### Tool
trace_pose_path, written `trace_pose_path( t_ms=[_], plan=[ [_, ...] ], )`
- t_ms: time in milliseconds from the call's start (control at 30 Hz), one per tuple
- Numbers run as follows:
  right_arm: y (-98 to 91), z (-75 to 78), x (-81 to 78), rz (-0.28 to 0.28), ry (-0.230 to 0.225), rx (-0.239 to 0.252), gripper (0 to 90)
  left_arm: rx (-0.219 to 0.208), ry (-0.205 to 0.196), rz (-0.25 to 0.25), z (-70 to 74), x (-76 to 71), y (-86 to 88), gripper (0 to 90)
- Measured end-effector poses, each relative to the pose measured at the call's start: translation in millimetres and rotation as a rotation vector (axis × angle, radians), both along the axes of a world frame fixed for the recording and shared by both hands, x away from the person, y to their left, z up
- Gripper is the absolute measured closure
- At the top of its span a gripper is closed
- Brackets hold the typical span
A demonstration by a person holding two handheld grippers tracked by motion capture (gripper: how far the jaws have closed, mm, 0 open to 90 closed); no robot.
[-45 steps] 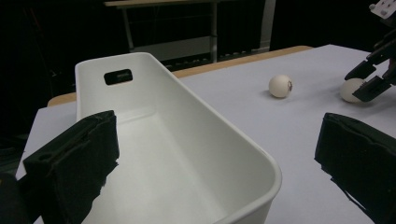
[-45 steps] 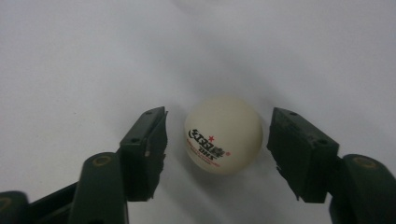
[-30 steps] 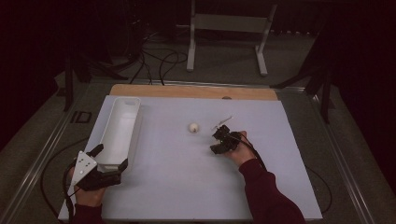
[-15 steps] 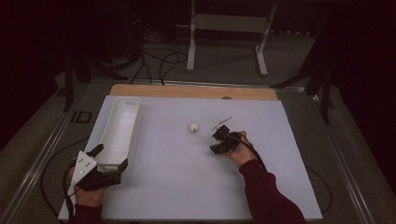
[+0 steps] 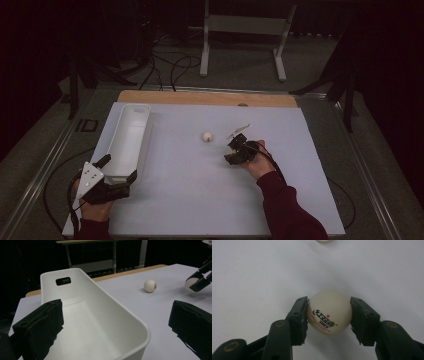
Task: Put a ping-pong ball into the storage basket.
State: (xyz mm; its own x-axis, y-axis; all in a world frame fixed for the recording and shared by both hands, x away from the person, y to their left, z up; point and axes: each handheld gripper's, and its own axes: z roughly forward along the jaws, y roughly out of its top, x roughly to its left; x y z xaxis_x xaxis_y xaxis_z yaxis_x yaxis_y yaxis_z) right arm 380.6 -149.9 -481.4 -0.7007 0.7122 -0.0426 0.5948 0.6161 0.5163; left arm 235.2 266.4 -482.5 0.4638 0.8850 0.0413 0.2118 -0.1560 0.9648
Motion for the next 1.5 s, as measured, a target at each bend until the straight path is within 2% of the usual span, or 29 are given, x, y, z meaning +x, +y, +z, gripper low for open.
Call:
trace_pose_path(
  t_ms=[800, 1500],
  plan=[
    [2.2, 19.3, -2.6, -0.010, -0.028, 0.051, 50.0, 0.007, 0.003, -0.003, -0.3, 0.6, -0.9, 0.6],
    [17.1, 43.7, -5.6, 0.026, -0.076, 0.091, 50.0, 0.008, 0.002, -0.003, -0.3, 0.6, -0.8, 0.6]
  ],
)
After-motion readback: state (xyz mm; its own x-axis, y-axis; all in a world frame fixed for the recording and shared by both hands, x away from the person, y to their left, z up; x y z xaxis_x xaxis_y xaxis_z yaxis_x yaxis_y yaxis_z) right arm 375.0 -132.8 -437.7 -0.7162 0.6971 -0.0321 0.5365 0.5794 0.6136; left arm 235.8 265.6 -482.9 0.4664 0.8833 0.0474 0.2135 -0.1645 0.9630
